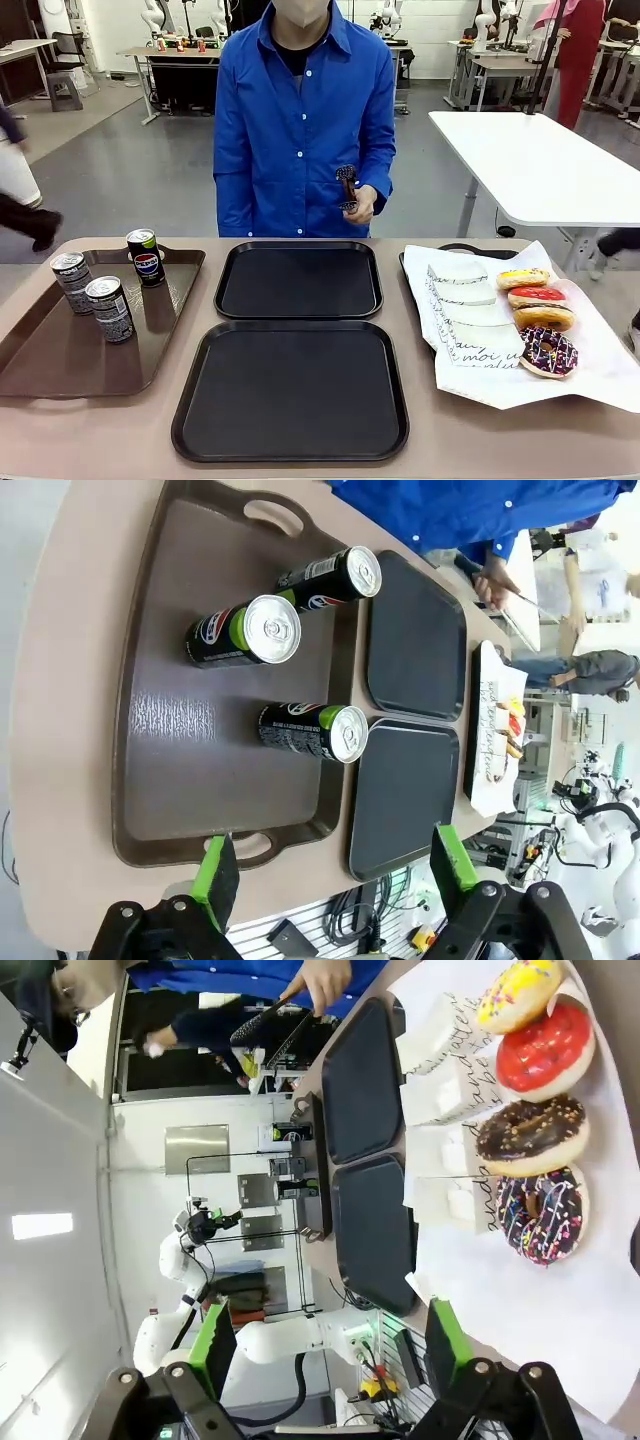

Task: Set up donuts and drinks on trays.
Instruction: Pick up one Pepsi coke and place it on the Flat Tray.

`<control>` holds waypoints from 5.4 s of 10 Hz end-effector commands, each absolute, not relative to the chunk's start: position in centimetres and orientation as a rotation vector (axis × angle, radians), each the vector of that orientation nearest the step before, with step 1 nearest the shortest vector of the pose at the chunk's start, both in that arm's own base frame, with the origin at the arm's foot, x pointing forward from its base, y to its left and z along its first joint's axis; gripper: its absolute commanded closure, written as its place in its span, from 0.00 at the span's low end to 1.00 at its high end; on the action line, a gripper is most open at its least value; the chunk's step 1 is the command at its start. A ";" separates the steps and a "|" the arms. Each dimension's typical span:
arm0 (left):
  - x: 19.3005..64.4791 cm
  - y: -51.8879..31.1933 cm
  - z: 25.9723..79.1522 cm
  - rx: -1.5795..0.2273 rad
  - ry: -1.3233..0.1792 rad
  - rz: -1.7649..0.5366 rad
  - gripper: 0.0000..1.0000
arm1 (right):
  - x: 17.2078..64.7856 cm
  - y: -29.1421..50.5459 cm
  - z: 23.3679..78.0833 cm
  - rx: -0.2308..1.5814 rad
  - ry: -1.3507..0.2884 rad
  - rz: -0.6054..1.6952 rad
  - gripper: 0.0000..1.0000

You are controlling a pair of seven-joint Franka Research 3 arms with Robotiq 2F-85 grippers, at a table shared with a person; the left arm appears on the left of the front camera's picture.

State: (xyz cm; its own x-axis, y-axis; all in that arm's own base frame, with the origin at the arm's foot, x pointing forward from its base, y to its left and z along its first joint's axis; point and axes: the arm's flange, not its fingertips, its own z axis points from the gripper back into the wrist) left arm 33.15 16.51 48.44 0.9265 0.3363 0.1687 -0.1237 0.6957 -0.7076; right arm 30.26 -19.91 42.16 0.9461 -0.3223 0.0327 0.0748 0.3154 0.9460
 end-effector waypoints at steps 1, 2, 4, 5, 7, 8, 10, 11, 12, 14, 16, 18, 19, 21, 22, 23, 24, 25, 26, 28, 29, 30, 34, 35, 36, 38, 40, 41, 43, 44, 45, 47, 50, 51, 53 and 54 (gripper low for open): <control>33.4 15.9 48.1 -0.782 -0.288 0.253 0.00 | 30.6 -19.7 41.9 1.235 -0.229 -0.262 0.00; 33.4 15.9 48.1 -0.782 -0.288 0.253 0.00 | 30.6 -19.7 41.9 1.235 -0.229 -0.262 0.00; 33.4 15.9 48.1 -0.782 -0.288 0.253 0.00 | 30.6 -19.7 41.9 1.235 -0.229 -0.262 0.00; 33.4 15.9 48.1 -0.782 -0.288 0.253 0.00 | 30.6 -19.7 41.9 1.235 -0.229 -0.262 0.00; 33.4 15.9 48.1 -0.782 -0.288 0.253 0.00 | 30.6 -19.7 41.9 1.235 -0.229 -0.262 0.00; 33.4 15.9 48.1 -0.782 -0.288 0.253 0.00 | 30.6 -19.7 41.9 1.235 -0.229 -0.262 0.00; 33.3 16.1 48.2 -0.771 -0.288 0.257 0.00 | 30.6 -19.7 41.9 1.235 -0.229 -0.262 0.00; 33.4 15.4 49.5 -0.680 -0.286 0.255 0.00 | 30.6 -19.7 41.9 1.235 -0.229 -0.262 0.00; 34.6 14.5 51.2 -0.580 -0.258 0.208 0.00 | 30.6 -19.7 41.9 1.235 -0.229 -0.262 0.00; 37.7 12.1 54.2 -0.480 -0.198 0.127 0.00 | 30.6 -19.7 41.9 1.235 -0.229 -0.262 0.00; 40.9 7.9 55.2 -0.309 -0.116 0.062 0.00 | 30.6 -19.7 41.9 1.235 -0.229 -0.262 0.00; 42.4 3.3 54.5 -0.147 -0.055 0.003 0.00 | 30.6 -19.7 41.9 1.235 -0.229 -0.262 0.00; 42.7 0.5 53.5 -0.101 -0.030 -0.038 0.00 | 30.6 -19.7 41.9 1.235 -0.229 -0.262 0.00; 42.0 -4.7 51.3 -0.033 -0.002 -0.098 0.00 | 30.6 -19.7 41.9 1.235 -0.229 -0.262 0.00; 41.1 -6.8 50.2 -0.007 0.004 -0.117 0.00 | 30.6 -19.7 41.9 1.235 -0.229 -0.262 0.00; 40.1 -8.4 48.8 0.044 0.004 -0.134 0.00 | 30.6 -19.7 41.9 1.235 -0.229 -0.262 0.00; 39.7 -9.1 47.6 0.077 0.002 -0.125 0.00 | 30.6 -19.7 41.9 1.235 -0.229 -0.262 0.00; 39.6 -9.1 47.2 0.052 -0.001 -0.109 0.00 | 30.6 -19.7 41.9 1.235 -0.229 -0.262 0.00; 40.4 -9.3 48.5 0.016 0.034 -0.153 0.00 | 30.6 -19.7 41.9 1.235 -0.229 -0.262 0.00; 40.4 -9.3 48.5 0.016 0.034 -0.153 0.00 | 30.6 -19.7 41.9 1.235 -0.229 -0.262 0.00; 40.4 -9.3 48.5 0.016 0.034 -0.153 0.00 | 30.6 -19.7 41.9 1.235 -0.229 -0.262 0.00; 40.2 -9.4 48.0 0.023 0.028 -0.142 0.00 | 30.6 -19.7 41.9 1.235 -0.229 -0.262 0.00; 42.9 -9.2 43.4 -0.023 -0.006 -0.122 0.00 | 30.6 -19.7 41.9 1.235 -0.229 -0.262 0.00; 43.1 -9.0 42.5 -0.022 -0.014 -0.123 0.00 | 30.6 -19.7 41.9 1.235 -0.229 -0.262 0.00; 42.9 -8.9 42.1 -0.009 -0.040 -0.122 0.00 | 30.6 -19.7 41.9 1.235 -0.229 -0.262 0.00; 42.6 -8.6 42.1 0.007 -0.079 -0.116 0.00 | 30.6 -19.7 41.9 1.235 -0.229 -0.262 0.00; 41.7 -8.4 42.7 0.041 -0.131 -0.116 0.00 | 30.6 -19.7 41.9 1.235 -0.229 -0.262 0.00; 41.6 -8.3 42.7 0.041 -0.133 -0.117 0.00 | 30.6 -19.7 41.9 1.235 -0.229 -0.262 0.00; 41.5 -8.1 42.2 0.048 -0.114 -0.110 0.00 | 30.6 -19.7 41.9 1.235 -0.229 -0.262 0.00; 41.6 -8.0 42.0 0.037 -0.103 -0.104 0.00 | 30.6 -19.7 41.9 1.235 -0.229 -0.262 0.00; 41.6 -7.8 41.5 0.015 -0.103 -0.089 0.00 | 30.6 -19.7 41.9 1.235 -0.229 -0.262 0.00; 41.6 -7.2 40.5 0.005 -0.084 -0.082 0.00 | 30.6 -19.7 41.9 1.235 -0.229 -0.262 0.00; 42.1 -6.8 39.8 -0.022 -0.098 -0.076 0.00 | 30.6 -19.7 41.9 1.235 -0.229 -0.262 0.00; 42.3 -7.0 39.4 -0.032 -0.086 -0.085 0.00 | 30.6 -19.7 41.9 1.235 -0.229 -0.262 0.00; 42.5 -7.5 38.9 -0.033 -0.070 -0.099 0.00 | 30.6 -19.7 41.9 1.235 -0.229 -0.262 0.00; 42.6 -7.8 38.6 -0.028 -0.065 -0.104 0.00 | 30.6 -19.7 41.9 1.235 -0.229 -0.262 0.00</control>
State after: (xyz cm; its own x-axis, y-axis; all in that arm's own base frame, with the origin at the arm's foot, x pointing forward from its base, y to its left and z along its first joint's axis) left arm 42.38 -7.31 38.90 0.9933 -0.1016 0.0548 0.1021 0.9948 -0.0054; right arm 30.40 -19.81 41.98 0.9475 -0.3184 0.0284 0.0775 0.3149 0.9460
